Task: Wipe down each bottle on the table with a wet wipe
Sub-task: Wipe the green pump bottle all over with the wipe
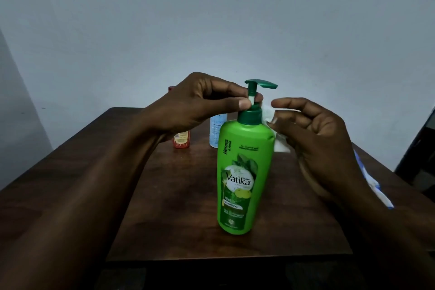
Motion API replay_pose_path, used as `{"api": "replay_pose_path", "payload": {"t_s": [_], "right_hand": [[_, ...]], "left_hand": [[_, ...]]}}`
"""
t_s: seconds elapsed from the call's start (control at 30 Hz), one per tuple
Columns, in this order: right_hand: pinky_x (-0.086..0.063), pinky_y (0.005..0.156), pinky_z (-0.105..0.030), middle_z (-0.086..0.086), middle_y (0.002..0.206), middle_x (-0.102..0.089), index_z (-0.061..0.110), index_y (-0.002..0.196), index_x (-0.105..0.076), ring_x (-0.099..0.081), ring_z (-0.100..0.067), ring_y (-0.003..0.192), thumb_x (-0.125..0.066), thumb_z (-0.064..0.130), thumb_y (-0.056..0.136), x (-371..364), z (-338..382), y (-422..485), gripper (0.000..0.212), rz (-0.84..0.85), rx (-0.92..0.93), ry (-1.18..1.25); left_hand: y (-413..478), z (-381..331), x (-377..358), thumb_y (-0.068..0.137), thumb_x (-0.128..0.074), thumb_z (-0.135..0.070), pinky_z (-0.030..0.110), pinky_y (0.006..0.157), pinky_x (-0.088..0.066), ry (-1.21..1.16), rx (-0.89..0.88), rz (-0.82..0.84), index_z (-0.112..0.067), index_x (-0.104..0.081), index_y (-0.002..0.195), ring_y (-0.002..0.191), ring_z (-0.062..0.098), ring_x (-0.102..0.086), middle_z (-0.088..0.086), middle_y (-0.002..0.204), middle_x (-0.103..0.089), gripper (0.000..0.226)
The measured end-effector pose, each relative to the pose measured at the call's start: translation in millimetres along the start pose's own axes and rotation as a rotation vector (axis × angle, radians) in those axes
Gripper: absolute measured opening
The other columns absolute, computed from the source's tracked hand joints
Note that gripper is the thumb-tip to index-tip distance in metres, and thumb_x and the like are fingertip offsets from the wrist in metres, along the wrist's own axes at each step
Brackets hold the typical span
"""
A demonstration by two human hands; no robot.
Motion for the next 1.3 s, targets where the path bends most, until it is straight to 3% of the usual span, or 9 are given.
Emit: {"api": "replay_pose_path", "payload": {"t_s": [0.13, 0.27, 0.37, 0.6, 0.73, 0.87, 1.03, 1.2, 1.3], "right_hand": [[-0.056, 0.075, -0.019, -0.003, 0.083, -0.077, 0.006, 0.097, -0.067, -0.072, -0.01, 0.08, -0.072, 0.007, 0.065, 2, 1, -11, 0.032, -0.031, 0.025, 0.009], [-0.058, 0.077, -0.022, -0.006, 0.089, -0.078, 0.008, 0.094, -0.07, -0.073, -0.014, 0.084, -0.076, 0.01, 0.067, -1, 3, -11, 0.028, -0.036, 0.072, -0.082], [-0.057, 0.076, -0.021, -0.004, 0.088, -0.078, 0.009, 0.092, -0.072, -0.072, -0.011, 0.082, -0.079, 0.005, 0.072, -4, 2, -11, 0.022, -0.069, 0.096, -0.114], [-0.058, 0.076, -0.026, -0.008, 0.087, -0.076, 0.011, 0.092, -0.072, -0.07, -0.017, 0.082, -0.077, 0.002, 0.077, -19, -9, -5, 0.018, -0.138, 0.059, -0.029], [-0.058, 0.079, -0.03, -0.01, 0.091, -0.076, 0.011, 0.093, -0.072, -0.07, -0.019, 0.086, -0.073, -0.005, 0.083, -26, -4, 2, 0.019, -0.13, 0.106, 0.0], [-0.054, 0.082, -0.019, -0.001, 0.095, -0.078, 0.011, 0.094, -0.075, -0.073, -0.008, 0.092, -0.071, -0.008, 0.085, -35, -1, -22, 0.022, -0.076, 0.255, -0.183], [-0.055, 0.09, -0.028, 0.003, 0.1, -0.074, 0.011, 0.099, -0.077, -0.07, -0.011, 0.1, -0.075, -0.007, 0.084, -44, 2, -31, 0.025, -0.068, 0.575, -0.513], [-0.053, 0.08, -0.016, -0.002, 0.091, -0.075, 0.007, 0.095, -0.074, -0.072, -0.005, 0.088, -0.073, -0.004, 0.084, -37, -9, -1, 0.015, -0.098, 0.337, -0.227], [-0.053, 0.077, -0.017, 0.0, 0.087, -0.076, 0.007, 0.092, -0.075, -0.071, -0.006, 0.085, -0.072, -0.006, 0.084, -34, -14, 4, 0.016, -0.071, 0.247, -0.173]], "left_hand": [[-5, 0, -2, 0.096, -0.06, -0.011, 0.014, 0.092, -0.05, 0.052, 0.067, -0.015, -0.011, -0.073, 0.116, 0.114, 0.002, -0.066, -0.008, 0.117, -0.074, 0.023], [-10, 0, -1, 0.092, -0.067, -0.02, 0.022, 0.085, -0.053, 0.099, 0.125, -0.193, -0.023, -0.078, 0.101, 0.098, 0.006, -0.072, -0.009, 0.099, -0.078, 0.014], [-16, -9, -1, 0.086, -0.074, -0.024, 0.015, 0.075, -0.053, 0.1, 0.095, -0.256, -0.023, -0.08, 0.089, 0.087, 0.003, -0.072, -0.009, 0.088, -0.079, 0.006], [-23, -19, 4, 0.083, -0.076, -0.031, 0.045, 0.098, -0.055, 0.174, 0.067, -0.217, -0.022, -0.081, 0.089, 0.091, 0.02, -0.074, -0.003, 0.087, -0.079, 0.012], [-24, -19, 7, 0.08, -0.076, -0.031, 0.044, 0.099, -0.054, 0.155, 0.065, -0.192, -0.019, -0.08, 0.09, 0.093, 0.018, -0.074, -0.001, 0.089, -0.079, 0.016], [-27, -14, 14, 0.085, -0.076, -0.018, 0.033, 0.095, -0.056, 0.11, 0.06, -0.19, -0.01, -0.078, 0.099, 0.097, 0.017, -0.074, 0.004, 0.094, -0.079, 0.017], [-27, -10, 21, 0.077, -0.074, -0.023, 0.019, 0.083, -0.055, 0.058, 0.077, -0.159, 0.0, -0.075, 0.104, 0.092, 0.012, -0.075, 0.005, 0.095, -0.079, 0.036], [-24, -9, 20, 0.087, -0.067, -0.008, 0.014, 0.078, -0.053, 0.017, 0.122, -0.098, -0.004, -0.072, 0.109, 0.092, 0.008, -0.074, 0.002, 0.098, -0.079, 0.024], [-22, -8, 21, 0.09, -0.065, -0.011, 0.027, 0.096, -0.047, 0.051, 0.156, -0.093, -0.014, -0.073, 0.112, 0.104, 0.012, -0.069, -0.001, 0.105, -0.078, 0.023]]}}
Point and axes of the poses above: each hand's wrist, its own y-axis towards the middle knuckle, its own x-axis out of the back of the hand, z = x × y, the point moved 5 cm from there along y, towards the middle knuckle
